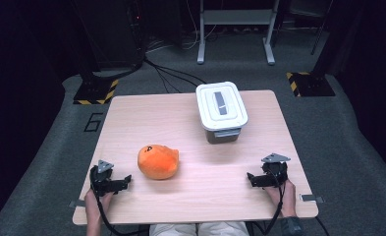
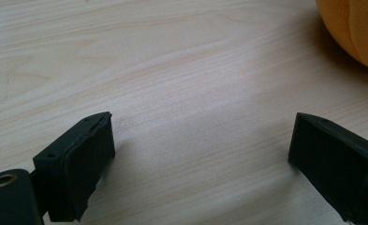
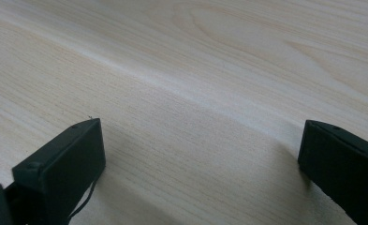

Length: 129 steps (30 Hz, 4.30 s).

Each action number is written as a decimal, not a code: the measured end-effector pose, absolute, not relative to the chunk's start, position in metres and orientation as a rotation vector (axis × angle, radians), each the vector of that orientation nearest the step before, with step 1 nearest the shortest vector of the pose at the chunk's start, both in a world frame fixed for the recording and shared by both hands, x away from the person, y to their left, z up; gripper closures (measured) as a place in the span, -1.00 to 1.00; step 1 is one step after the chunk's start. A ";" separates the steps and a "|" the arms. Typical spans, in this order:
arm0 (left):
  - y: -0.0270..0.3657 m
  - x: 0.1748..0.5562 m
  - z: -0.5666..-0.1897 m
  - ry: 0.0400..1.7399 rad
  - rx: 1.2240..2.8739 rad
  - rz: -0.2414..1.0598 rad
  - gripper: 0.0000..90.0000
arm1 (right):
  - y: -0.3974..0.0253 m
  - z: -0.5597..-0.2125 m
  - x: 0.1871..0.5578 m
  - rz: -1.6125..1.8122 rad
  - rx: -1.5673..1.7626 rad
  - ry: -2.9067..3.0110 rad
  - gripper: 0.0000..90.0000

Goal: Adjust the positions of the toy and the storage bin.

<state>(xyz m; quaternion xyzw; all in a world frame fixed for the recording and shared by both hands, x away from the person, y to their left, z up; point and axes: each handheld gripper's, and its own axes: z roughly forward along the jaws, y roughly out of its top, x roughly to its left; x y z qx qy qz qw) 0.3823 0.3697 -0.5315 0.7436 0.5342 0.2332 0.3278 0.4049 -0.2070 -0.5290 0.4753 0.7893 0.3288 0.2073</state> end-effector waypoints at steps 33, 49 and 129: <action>0.369 0.382 -0.531 1.408 1.941 0.613 -0.84 | -0.173 -0.497 0.395 0.993 1.218 2.276 -0.98; 0.369 0.382 -0.531 1.408 1.941 0.613 -0.84 | -0.134 -0.481 0.400 1.044 1.130 2.347 -0.97; 0.370 0.382 -0.531 1.407 1.943 0.612 -0.84 | 0.053 -0.463 0.427 1.152 0.787 2.685 -0.60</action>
